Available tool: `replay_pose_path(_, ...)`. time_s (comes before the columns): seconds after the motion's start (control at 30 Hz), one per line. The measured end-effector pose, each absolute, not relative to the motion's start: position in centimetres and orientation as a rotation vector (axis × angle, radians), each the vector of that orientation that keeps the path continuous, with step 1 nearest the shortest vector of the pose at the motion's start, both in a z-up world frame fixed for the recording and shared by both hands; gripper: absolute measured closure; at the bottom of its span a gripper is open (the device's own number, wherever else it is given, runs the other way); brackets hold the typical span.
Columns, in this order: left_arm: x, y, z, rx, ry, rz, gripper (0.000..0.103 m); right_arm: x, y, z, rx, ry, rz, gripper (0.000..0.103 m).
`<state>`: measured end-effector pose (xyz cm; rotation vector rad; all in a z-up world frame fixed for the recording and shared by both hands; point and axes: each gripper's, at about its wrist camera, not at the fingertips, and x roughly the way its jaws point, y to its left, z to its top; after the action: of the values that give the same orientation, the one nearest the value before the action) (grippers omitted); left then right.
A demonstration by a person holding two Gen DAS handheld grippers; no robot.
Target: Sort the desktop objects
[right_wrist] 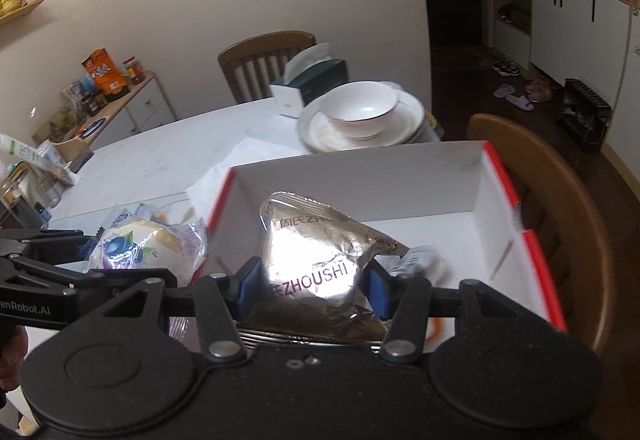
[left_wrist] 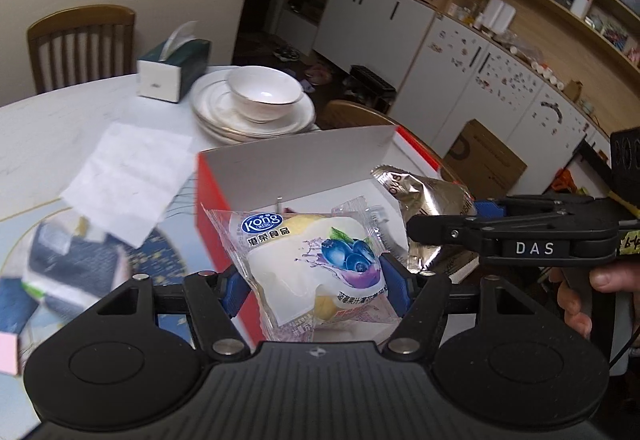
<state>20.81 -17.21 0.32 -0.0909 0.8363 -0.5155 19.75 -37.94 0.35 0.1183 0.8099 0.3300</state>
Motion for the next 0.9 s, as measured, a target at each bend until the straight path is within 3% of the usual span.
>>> replay_pose_path(0.9, 26.4, -25.8, -4.9, 0.062, 1.001, -0.527, 0.036, 26.3, -42.6, -3.0, -0.031, 0.86, 0.324, 0.051)
